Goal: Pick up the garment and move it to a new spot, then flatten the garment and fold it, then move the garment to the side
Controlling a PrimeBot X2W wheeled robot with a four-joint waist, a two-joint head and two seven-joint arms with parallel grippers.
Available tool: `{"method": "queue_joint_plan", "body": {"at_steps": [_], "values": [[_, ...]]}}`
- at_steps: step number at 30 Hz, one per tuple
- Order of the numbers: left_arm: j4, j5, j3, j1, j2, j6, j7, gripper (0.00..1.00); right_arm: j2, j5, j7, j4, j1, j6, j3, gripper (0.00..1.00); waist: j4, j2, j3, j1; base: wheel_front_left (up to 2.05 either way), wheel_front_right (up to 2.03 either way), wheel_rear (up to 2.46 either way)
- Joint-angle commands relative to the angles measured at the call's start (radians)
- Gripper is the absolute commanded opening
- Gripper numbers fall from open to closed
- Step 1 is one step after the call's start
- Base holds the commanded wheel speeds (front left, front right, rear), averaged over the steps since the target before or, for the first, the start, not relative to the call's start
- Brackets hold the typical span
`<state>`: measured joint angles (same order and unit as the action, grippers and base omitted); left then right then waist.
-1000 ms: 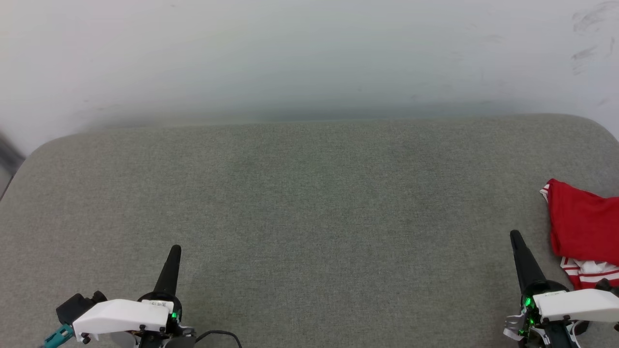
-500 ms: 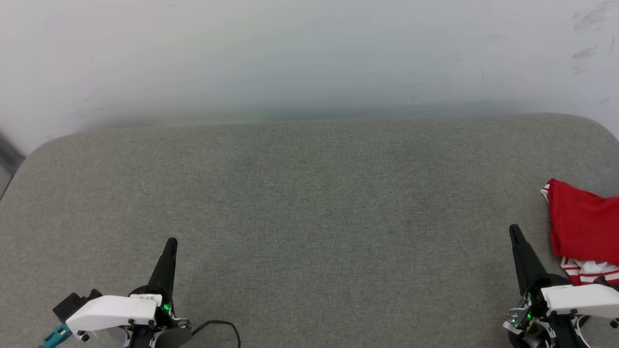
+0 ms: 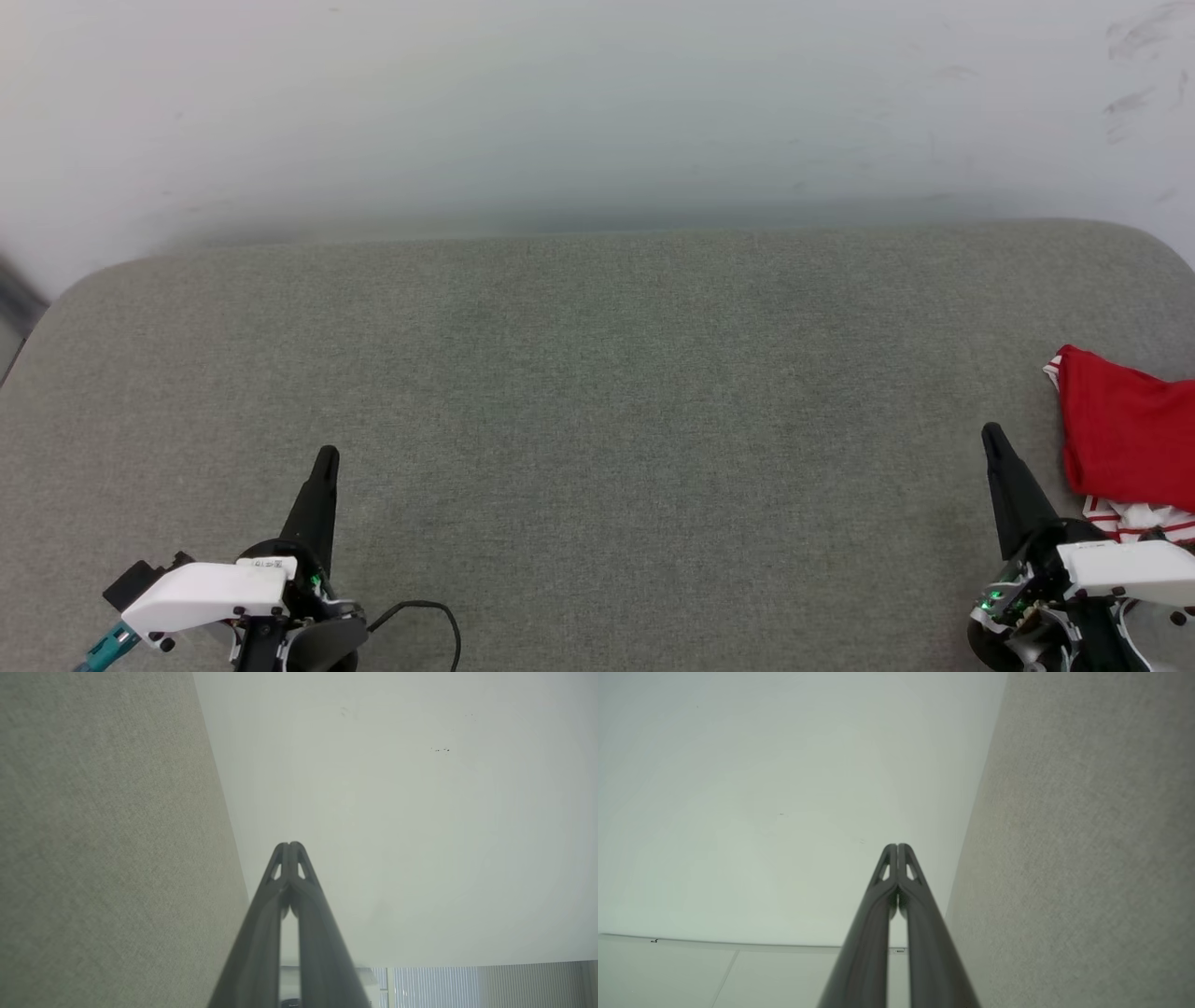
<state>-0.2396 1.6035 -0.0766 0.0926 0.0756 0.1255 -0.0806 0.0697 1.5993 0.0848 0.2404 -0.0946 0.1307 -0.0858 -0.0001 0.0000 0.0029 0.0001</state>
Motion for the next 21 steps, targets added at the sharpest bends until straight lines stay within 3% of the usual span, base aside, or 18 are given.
{"method": "queue_joint_plan", "body": {"at_steps": [1,21], "values": [[-0.003,0.014,-0.005,0.017,-0.003,0.005,-0.003,0.00,0.000,0.014,0.004,0.001,-0.015,0.000,-0.001,0.00,0.000,0.0000,0.000,-0.0001,0.00,0.00,0.00],[-0.006,0.028,-0.014,0.019,-0.007,0.007,-0.015,0.00,-0.005,0.030,0.015,0.005,-0.020,0.000,-0.009,0.00,0.000,0.0000,0.000,-0.0001,0.00,0.00,0.00]]}}
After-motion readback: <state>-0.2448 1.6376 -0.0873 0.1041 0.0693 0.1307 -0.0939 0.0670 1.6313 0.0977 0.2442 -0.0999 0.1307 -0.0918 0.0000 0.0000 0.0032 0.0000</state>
